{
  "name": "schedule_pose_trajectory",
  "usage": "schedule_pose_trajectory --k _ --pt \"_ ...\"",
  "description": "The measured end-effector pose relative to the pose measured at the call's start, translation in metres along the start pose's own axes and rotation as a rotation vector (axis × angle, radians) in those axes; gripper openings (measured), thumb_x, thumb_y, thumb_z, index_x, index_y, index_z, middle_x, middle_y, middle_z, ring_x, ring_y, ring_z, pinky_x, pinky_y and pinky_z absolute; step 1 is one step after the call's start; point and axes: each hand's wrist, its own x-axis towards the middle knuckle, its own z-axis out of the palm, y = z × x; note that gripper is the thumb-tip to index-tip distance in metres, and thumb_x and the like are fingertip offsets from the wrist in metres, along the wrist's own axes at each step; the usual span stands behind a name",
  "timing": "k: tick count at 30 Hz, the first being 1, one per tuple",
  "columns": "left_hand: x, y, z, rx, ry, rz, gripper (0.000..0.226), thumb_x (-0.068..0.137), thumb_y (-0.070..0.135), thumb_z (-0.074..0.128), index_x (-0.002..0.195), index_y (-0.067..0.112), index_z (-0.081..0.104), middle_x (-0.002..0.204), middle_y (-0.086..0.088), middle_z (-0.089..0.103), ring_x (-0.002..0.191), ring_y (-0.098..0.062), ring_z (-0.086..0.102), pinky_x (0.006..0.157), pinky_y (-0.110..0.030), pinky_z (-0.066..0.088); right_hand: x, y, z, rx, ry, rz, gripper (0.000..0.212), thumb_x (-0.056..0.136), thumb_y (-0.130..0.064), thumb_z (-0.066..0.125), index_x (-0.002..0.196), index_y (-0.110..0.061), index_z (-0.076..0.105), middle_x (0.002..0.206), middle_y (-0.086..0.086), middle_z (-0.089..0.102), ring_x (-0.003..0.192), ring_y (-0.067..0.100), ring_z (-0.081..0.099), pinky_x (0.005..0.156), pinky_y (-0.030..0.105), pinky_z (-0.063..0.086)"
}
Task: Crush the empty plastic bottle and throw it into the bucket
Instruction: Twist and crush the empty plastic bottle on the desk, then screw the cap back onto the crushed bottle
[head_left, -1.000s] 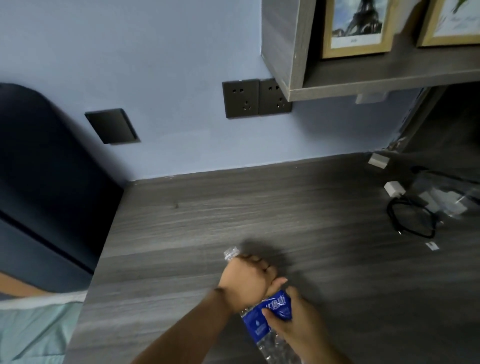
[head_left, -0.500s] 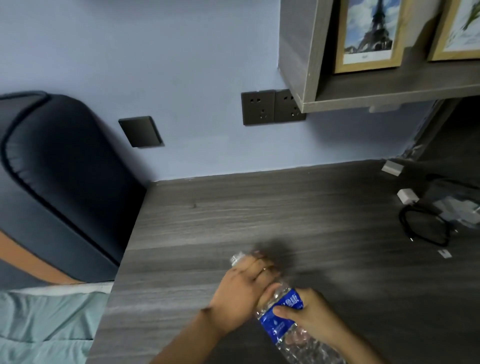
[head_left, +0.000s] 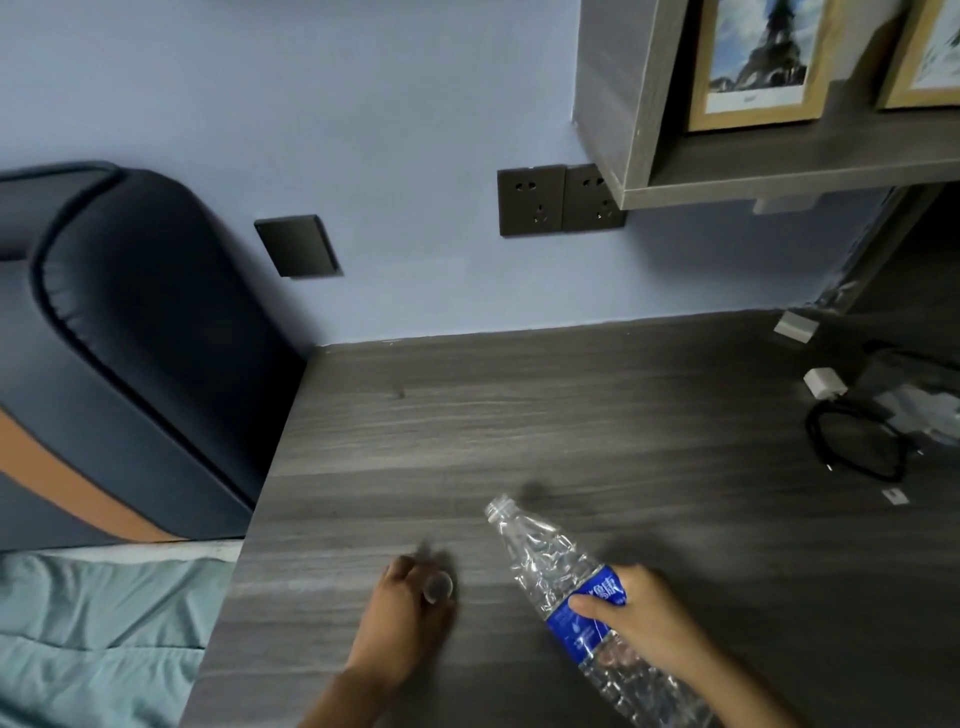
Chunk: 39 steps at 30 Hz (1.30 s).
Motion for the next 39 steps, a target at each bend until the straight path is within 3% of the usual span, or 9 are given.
schedule_pose_trajectory --k 5,8,12,15,22,25,28,36,39 --pt "0.001 0.031 -0.028 -0.504 -0.106 0.045 0.021 0.068 0.01 0.065 0.07 0.03 0.069 0.064 0.013 0.066 0.071 0.001 0.059 0.067 -0.014 0.046 -0.005 -0.006 -0.005 -0.119 -0.039 -0.052 0.031 0.079 -0.034 0.07 0.054 -0.021 0.056 0.046 -0.006 0.057 0.043 -0.002 0.049 0.053 0.02 0.04" --pt "0.001 0.043 -0.044 -0.677 -0.199 0.081 0.014 0.073 0.007 0.068 0.08 0.02 0.07 0.079 0.006 0.067 0.078 0.001 0.061 0.071 -0.009 0.047 -0.009 -0.006 -0.012 -0.236 -0.053 -0.091 0.036 0.078 -0.044 0.066 0.068 -0.01 0.06 0.055 -0.001 0.058 0.048 0.006 0.05 0.054 0.025 0.038" --pt "0.0 0.051 -0.052 -0.901 -0.222 -0.056 0.04 0.074 -0.003 0.069 0.109 0.014 0.063 0.103 -0.005 0.071 0.099 -0.015 0.065 0.091 -0.028 0.049 -0.012 -0.008 -0.019 -0.347 -0.021 -0.15 0.044 0.077 -0.053 0.062 0.055 -0.02 0.045 0.051 0.0 0.053 0.048 0.009 0.048 0.051 0.026 0.033" --pt "-0.002 0.057 -0.057 -0.984 -0.248 -0.059 0.03 0.074 -0.004 0.066 0.103 0.005 0.066 0.102 -0.014 0.069 0.098 -0.022 0.063 0.093 -0.034 0.046 -0.015 -0.014 -0.024 -0.428 -0.004 -0.183 0.05 0.077 -0.056 0.06 0.049 -0.023 0.035 0.046 0.0 0.047 0.045 0.008 0.045 0.05 0.027 0.031" --pt "-0.006 0.064 -0.065 -1.04 -0.358 -0.077 0.013 0.083 0.002 0.056 0.089 0.002 0.067 0.072 -0.006 0.068 0.067 -0.012 0.065 0.062 -0.016 0.054 -0.028 -0.028 -0.033 -0.613 -0.014 -0.237 0.045 0.081 -0.058 0.052 0.053 -0.026 0.039 0.047 -0.006 0.043 0.043 0.004 0.039 0.048 0.024 0.03" --pt "-0.005 0.065 -0.073 -1.073 -0.423 -0.115 0.015 0.083 0.002 0.055 0.09 -0.004 0.067 0.071 -0.007 0.07 0.064 -0.012 0.067 0.059 -0.015 0.057 -0.034 -0.032 -0.035 -0.66 0.02 -0.262 0.04 0.083 -0.059 0.049 0.086 -0.021 0.062 0.068 0.0 0.063 0.066 0.014 0.059 0.056 0.025 0.036" --pt "-0.006 0.067 -0.077 -1.035 -0.475 -0.134 0.015 0.085 0.004 0.056 0.088 -0.006 0.067 0.069 -0.008 0.069 0.062 -0.013 0.067 0.058 -0.016 0.058 -0.037 -0.035 -0.037 -0.734 0.033 -0.269 0.042 0.085 -0.058 0.046 0.103 -0.023 0.06 0.076 0.003 0.062 0.079 0.019 0.062 0.062 0.026 0.037" --pt "-0.012 0.073 -0.082 -0.876 -0.511 -0.205 0.026 0.086 0.021 0.059 0.071 0.001 0.068 0.06 -0.008 0.067 0.05 -0.013 0.062 0.049 -0.017 0.054 -0.037 -0.032 -0.034 -0.823 0.046 -0.343 0.038 0.086 -0.058 0.043 0.096 -0.025 0.058 0.09 0.003 0.071 0.08 0.019 0.064 0.059 0.025 0.036" --pt "-0.015 0.072 -0.084 -0.845 -0.501 -0.11 0.02 0.085 0.018 0.06 0.078 0.001 0.07 0.064 -0.005 0.067 0.059 -0.012 0.064 0.056 -0.017 0.055 -0.038 -0.033 -0.034 -0.789 0.045 -0.303 0.039 0.085 -0.059 0.046 0.097 -0.024 0.06 0.069 -0.003 0.063 0.06 0.008 0.054 0.051 0.02 0.032"
